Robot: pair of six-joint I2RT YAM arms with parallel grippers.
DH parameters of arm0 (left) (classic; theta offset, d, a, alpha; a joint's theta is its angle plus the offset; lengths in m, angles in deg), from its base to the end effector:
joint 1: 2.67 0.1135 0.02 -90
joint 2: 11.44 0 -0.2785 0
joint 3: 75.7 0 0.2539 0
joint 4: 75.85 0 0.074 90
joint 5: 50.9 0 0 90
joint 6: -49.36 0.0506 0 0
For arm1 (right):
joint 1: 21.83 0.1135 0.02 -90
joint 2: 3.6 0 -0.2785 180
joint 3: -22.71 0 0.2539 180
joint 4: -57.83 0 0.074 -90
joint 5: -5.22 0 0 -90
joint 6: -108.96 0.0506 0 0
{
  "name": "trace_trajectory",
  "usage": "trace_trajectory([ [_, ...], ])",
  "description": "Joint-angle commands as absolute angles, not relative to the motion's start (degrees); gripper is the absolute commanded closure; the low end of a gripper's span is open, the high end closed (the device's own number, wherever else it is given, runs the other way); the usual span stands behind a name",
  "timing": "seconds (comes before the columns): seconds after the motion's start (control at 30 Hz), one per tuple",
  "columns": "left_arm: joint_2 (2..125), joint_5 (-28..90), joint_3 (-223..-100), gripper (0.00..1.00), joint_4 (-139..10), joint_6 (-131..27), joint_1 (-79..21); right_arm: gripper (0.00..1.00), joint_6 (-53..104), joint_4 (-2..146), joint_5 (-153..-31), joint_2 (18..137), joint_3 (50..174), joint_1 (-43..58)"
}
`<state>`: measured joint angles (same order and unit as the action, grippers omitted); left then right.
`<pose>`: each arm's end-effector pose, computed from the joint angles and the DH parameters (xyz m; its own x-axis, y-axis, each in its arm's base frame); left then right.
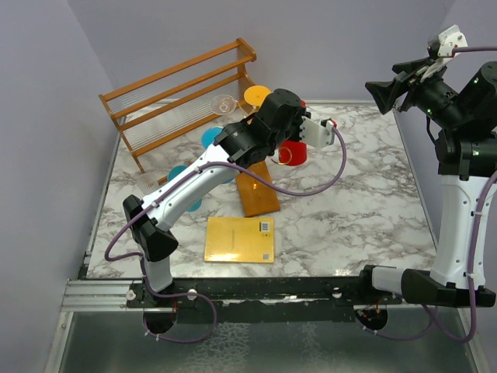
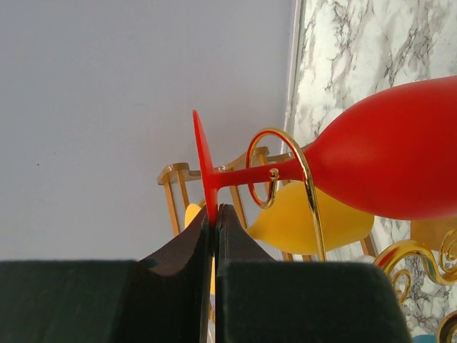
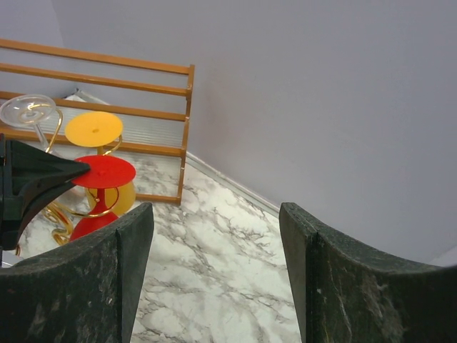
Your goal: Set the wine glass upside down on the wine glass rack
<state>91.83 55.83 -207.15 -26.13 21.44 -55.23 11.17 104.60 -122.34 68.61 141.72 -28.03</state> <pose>0.2679 -0.3259 0.4595 0.4235 0.8388 -0.3422 0.4770 0.1146 0.8714 0.2249 0.0066 0.5638 0.0711 -0.1158 -0.9907 -0.5155 0.8460 -0.1359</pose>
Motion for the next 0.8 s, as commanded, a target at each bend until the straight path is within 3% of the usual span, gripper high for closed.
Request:
trace_trajectory([
  [0.0, 91.79, 59.77, -206.07, 0.99, -25.76, 19.08, -55.50, 0.29, 11.72, 103.32, -122.49, 67.32, 141.14, -28.68],
  [0.77, 88.81, 58.06, -203.50, 0.89, -22.72, 17.26, -55.77, 0.28, 11.93, 102.72, -122.97, 67.02, 140.20, -28.86],
])
